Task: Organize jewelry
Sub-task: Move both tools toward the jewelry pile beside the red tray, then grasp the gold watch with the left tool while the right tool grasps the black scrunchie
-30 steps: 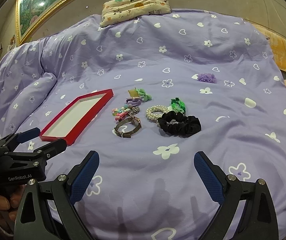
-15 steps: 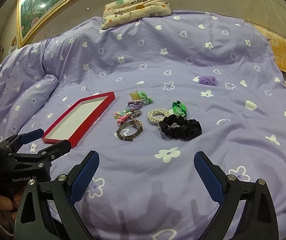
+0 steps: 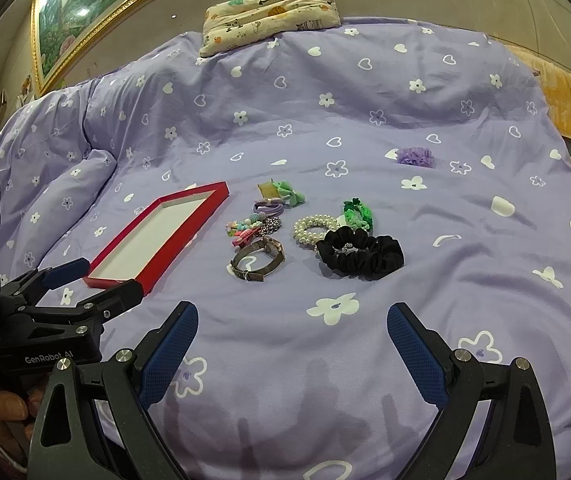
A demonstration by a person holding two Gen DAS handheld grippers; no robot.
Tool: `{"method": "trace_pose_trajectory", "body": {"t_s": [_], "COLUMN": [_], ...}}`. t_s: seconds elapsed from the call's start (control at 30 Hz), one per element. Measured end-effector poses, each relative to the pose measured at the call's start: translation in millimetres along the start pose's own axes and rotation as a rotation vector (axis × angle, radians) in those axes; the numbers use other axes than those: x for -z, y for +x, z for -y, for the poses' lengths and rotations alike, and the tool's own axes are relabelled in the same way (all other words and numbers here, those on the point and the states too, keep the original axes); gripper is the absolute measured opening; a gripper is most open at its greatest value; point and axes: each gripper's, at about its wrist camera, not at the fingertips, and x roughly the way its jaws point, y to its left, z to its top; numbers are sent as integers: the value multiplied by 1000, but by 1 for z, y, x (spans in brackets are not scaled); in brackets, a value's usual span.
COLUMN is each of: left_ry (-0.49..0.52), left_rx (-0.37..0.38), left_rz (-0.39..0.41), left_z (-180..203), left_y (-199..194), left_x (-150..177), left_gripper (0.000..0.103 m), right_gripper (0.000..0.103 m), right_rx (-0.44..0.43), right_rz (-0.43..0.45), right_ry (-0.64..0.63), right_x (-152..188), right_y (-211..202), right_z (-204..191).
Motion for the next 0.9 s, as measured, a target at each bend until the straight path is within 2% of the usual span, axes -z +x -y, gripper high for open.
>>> {"method": "trace_pose_trajectory", "body": {"t_s": [0.4, 0.67, 0.77, 0.9], "left_ry": [-19, -13, 6, 23], "left_rx": [45, 76, 96, 115], "left_rz": [-44, -97, -126, -162], "left_z": [-9, -6, -2, 3], "left_y": [31, 61, 75, 95], "left_x": [-22, -41, -49, -58], "left_gripper": [103, 99, 94, 80], "right_gripper": [97, 96, 96, 95], "right_rx": [10, 16, 28, 48], "right_rz": [-31, -67, -81, -104], "right_ry": [38, 87, 101, 97], "right_x": [-13, -27, -36, -46], "right_y": [16, 32, 38, 49], "right_z": [19, 42, 51, 61]}}
